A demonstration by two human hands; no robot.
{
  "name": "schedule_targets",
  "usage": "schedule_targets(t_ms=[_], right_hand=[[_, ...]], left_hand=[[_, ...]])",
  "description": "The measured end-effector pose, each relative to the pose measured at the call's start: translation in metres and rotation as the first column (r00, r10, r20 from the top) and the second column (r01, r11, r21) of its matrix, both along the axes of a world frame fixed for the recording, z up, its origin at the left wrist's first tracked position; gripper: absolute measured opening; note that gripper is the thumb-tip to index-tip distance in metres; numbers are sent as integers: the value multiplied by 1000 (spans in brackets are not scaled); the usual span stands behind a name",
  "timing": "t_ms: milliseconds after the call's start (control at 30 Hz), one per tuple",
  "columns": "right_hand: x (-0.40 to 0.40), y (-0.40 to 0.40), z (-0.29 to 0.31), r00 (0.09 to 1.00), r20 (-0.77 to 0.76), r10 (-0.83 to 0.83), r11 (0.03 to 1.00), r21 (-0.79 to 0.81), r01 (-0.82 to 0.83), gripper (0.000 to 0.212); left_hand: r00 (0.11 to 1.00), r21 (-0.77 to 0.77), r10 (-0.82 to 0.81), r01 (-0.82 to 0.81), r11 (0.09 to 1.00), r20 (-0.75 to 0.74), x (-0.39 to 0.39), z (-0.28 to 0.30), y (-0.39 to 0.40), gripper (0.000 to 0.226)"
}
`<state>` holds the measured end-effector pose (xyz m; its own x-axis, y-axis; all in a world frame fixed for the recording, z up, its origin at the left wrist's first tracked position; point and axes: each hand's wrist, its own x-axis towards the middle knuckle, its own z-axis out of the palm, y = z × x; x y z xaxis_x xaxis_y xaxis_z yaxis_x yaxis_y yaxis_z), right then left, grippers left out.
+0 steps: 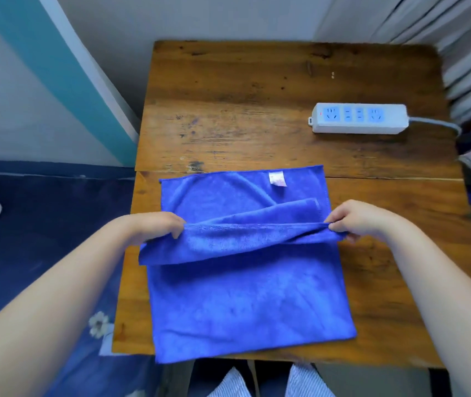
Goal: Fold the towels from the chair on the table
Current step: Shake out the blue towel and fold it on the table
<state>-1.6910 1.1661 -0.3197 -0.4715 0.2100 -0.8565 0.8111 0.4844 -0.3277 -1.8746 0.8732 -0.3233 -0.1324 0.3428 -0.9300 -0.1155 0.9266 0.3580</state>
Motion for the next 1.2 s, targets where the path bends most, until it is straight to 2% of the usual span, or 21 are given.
schedule_targets(t_ms=[67, 133, 200, 233, 267, 333, 367, 500, 667, 767, 833, 867, 933, 1000, 1033, 1100, 1200], right_hand=[[9, 3, 7, 994, 101, 35, 996, -85, -26, 27], [13, 3, 17, 976, 211, 59, 987, -157, -26, 26], [10, -1, 25, 968, 243, 54, 993, -119, -25, 23], [7, -4, 28, 981, 193, 18, 999, -39, -10, 19], [3, -6, 28, 995, 99, -20, 997, 77, 12, 15], [-6, -9, 23, 996, -85, -9, 941, 335, 37, 13], [-10, -11, 20, 990, -143, 20, 900, 434, 44, 15], [-27, -14, 5, 966, -248, 74, 821, 564, 82, 22], [-48, -5, -1, 932, -290, 219, 740, 671, 34, 25], [-52, 4, 0, 898, -320, 301, 770, 637, -31, 23], [-51, 8, 5, 872, -393, 292, 842, 539, -39, 17], [-48, 10, 9, 868, -439, 235, 892, 451, -13, 13], [-41, 12, 19, 874, -481, 64, 969, 238, 60, 25], [-39, 13, 23, 840, -529, -119, 980, 74, 185, 33], [-41, 14, 23, 809, -557, -189, 968, 34, 249, 33], [-51, 15, 17, 779, -580, -237, 942, 59, 330, 32], [-68, 18, -1, 890, -416, -189, 938, 193, 289, 30]], left_hand=[[994, -57, -58, 64, 996, 96, 11, 4, -2, 27], [990, -61, -70, 78, 995, 119, 15, 7, -6, 34], [998, -55, -44, 45, 997, 36, 12, 11, -6, 20], [997, -35, -23, 20, 999, -78, 10, 13, -4, 8], [974, -4, -1, 0, 1000, -225, 6, 13, -2, 12], [862, 50, 29, -4, 999, -507, -1, 9, 3, 23], [802, 65, 41, -3, 998, -596, -2, 7, 5, 24], [690, 63, 47, -3, 998, -722, -11, -8, 4, 11], [539, 151, 131, -8, 989, -832, -24, -21, 1, 19], [508, 188, 144, 36, 982, -849, -31, -27, 1, 19], [524, 265, 193, 64, 962, -829, -31, -28, -1, 20], [531, 318, 237, 65, 946, -813, -31, -27, -3, 21], [528, 424, 331, 61, 904, -782, -28, -23, -8, 16], [510, 480, 393, 44, 876, -765, -30, -20, -12, 18], [509, 480, 403, 23, 877, -761, -32, -20, -12, 18], [528, 424, 384, -49, 904, -758, -36, -25, -4, 19], [594, 177, 202, -101, 979, -779, -41, -39, 9, 23]])
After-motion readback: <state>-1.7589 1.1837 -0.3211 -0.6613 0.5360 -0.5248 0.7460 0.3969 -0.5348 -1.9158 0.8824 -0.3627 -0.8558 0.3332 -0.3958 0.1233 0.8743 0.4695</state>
